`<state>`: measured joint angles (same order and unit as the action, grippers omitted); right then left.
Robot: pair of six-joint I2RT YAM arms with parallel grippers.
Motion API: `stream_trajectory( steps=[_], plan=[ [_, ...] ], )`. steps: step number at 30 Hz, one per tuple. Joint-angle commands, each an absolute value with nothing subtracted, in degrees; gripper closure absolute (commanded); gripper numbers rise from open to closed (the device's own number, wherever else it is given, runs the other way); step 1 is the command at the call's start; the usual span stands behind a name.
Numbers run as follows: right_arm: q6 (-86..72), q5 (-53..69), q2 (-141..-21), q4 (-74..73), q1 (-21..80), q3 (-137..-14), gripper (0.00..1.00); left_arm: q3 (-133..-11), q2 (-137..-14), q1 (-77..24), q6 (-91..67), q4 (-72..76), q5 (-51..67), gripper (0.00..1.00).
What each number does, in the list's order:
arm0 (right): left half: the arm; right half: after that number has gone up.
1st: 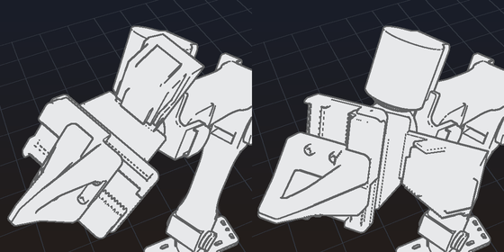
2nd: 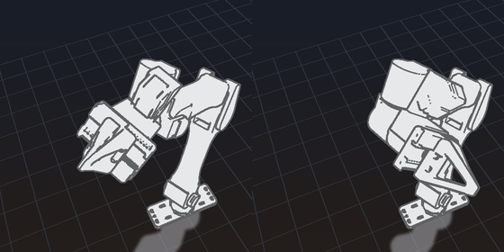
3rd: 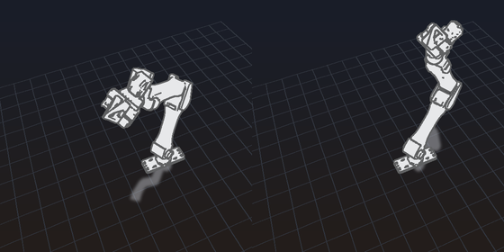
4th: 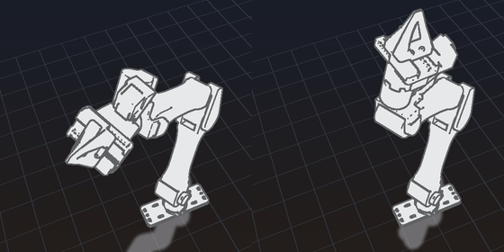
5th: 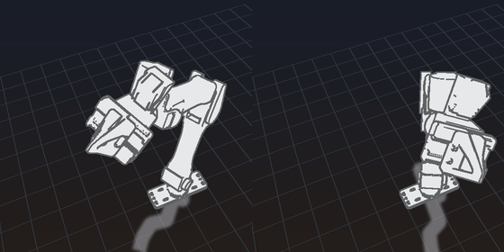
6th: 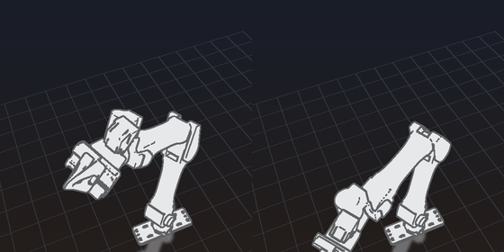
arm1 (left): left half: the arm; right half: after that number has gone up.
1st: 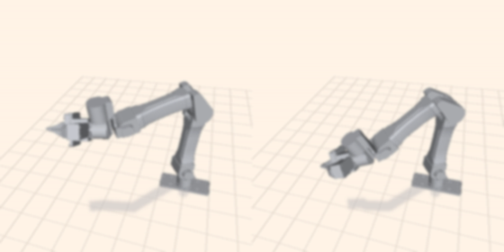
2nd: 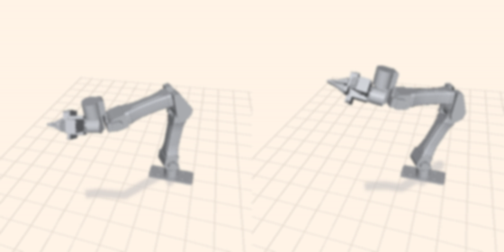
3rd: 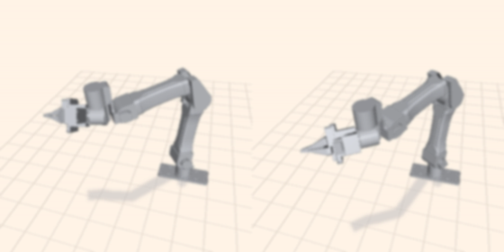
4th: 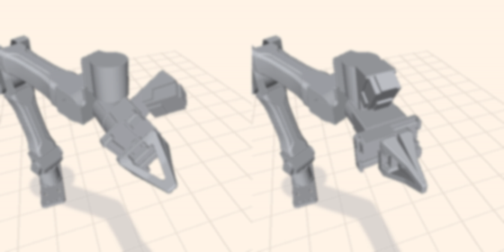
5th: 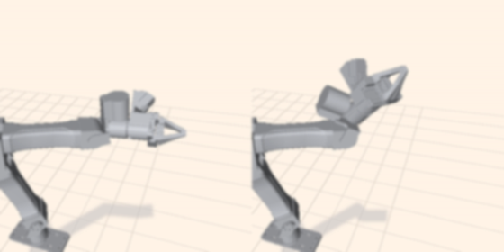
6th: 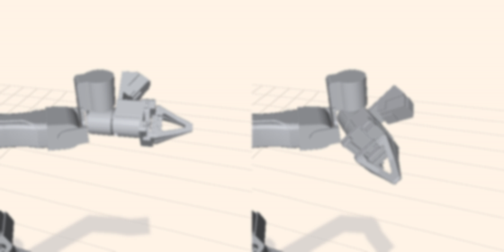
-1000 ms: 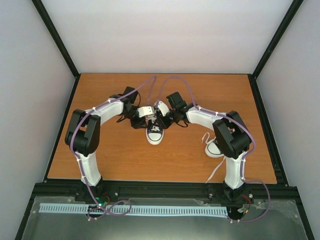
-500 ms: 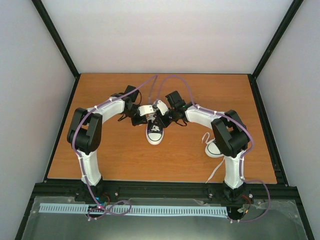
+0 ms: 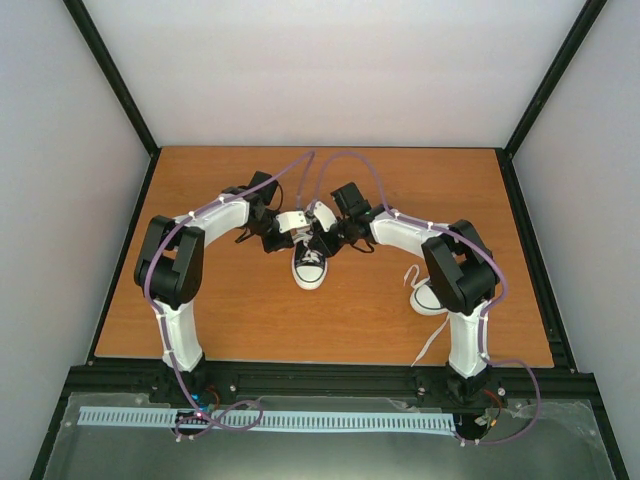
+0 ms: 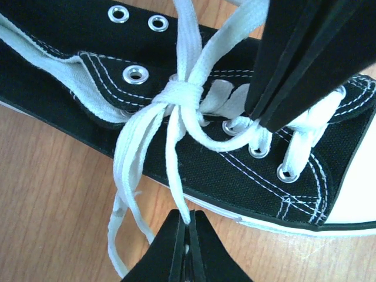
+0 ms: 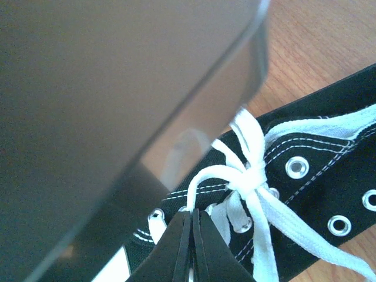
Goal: Tie the shoes
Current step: Tie the shoelace on the shoe.
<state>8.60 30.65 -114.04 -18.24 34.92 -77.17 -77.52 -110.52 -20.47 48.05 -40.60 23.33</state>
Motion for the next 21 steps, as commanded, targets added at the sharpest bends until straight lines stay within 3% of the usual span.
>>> stream_trajectory(
  steps=[1,21],
  plan=[
    [8.9,32.6,-112.1,-20.0,35.4,-75.6,0.97,-79.0,-108.1,-20.9,48.1,-39.7,25.4,0.99],
    [5.0,34.2,-103.1,-20.5,33.5,-63.4,0.97,-71.1,-105.1,-19.7,49.7,-43.6,21.0,0.99]
  ],
)
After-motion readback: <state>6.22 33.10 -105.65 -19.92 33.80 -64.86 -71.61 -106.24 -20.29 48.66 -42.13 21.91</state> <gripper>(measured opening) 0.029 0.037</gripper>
